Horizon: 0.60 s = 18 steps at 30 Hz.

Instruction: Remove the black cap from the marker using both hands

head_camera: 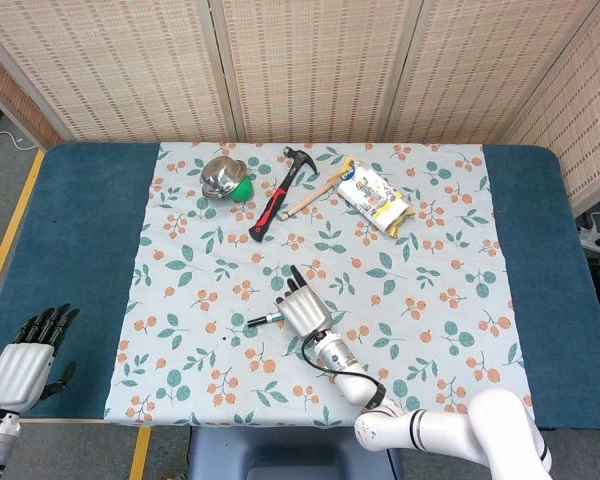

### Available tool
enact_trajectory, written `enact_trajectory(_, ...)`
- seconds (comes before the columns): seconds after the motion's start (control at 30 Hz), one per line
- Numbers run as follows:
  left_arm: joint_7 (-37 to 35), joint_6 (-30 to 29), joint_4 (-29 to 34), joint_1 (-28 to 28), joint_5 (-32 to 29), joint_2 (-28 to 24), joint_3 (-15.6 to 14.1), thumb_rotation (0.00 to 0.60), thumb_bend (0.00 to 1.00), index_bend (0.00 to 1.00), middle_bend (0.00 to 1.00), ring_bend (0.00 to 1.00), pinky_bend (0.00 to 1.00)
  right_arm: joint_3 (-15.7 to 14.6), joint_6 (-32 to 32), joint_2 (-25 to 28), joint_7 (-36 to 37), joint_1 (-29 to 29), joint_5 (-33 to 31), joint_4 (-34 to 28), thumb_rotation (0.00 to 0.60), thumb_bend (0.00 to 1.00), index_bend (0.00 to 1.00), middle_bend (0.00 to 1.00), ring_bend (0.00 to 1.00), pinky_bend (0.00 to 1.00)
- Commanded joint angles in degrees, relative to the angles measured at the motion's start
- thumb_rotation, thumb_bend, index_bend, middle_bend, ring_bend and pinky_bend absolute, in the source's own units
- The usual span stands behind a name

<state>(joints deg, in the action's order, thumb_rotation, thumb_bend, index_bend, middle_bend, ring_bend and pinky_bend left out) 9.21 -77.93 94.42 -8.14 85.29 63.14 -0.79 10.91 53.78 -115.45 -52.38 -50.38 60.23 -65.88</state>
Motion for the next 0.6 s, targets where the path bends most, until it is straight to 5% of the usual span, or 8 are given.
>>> enact_trajectory(0.03, 0.15, 0.04, 0.09, 0.06, -0.16, -0.05, -0.03, 0.600, 0.42, 0.00, 0.00, 0.00, 0.11, -0.41, -0.10, -0.10, 0.44, 0.08, 0.16, 0.15, 0.600, 0.34, 0.68, 0.62, 0.32, 0.03)
enact_trajectory(0.23, 0.17, -0.40, 0.12, 0.18, -0.02, -0.01, 0.02, 0.600, 0.42, 0.00, 0.00, 0.00, 0.11, -0.97, 1.06, 0.61, 5.10, 0.43, 3.62, -0.72, 0.600, 0.36, 0.87, 0.79, 0.50, 0.10)
enact_trajectory(0.43, 1.42, -1.22, -0.10, 0.24, 0.75, 1.26, 0.08, 0.600, 0.42, 0.00, 0.01, 0.00, 0.13, -1.35, 2.76, 4.28, 10.43, 0.90, 8.60, -4.12, 0.600, 0.37, 0.88, 0.82, 0.52, 0.10)
enact_trajectory(0.6, 0.02, -4.31, -1.36, -1.27, 7.01, 5.20, 0.86, 0.600, 0.43, 0.06, 0.26, 0.21, 0.34, 0.54, 7.18, 5.38, 9.98, 0.83, 11.08, -4.90, 0.600, 0.37, 0.88, 0.82, 0.52, 0.10)
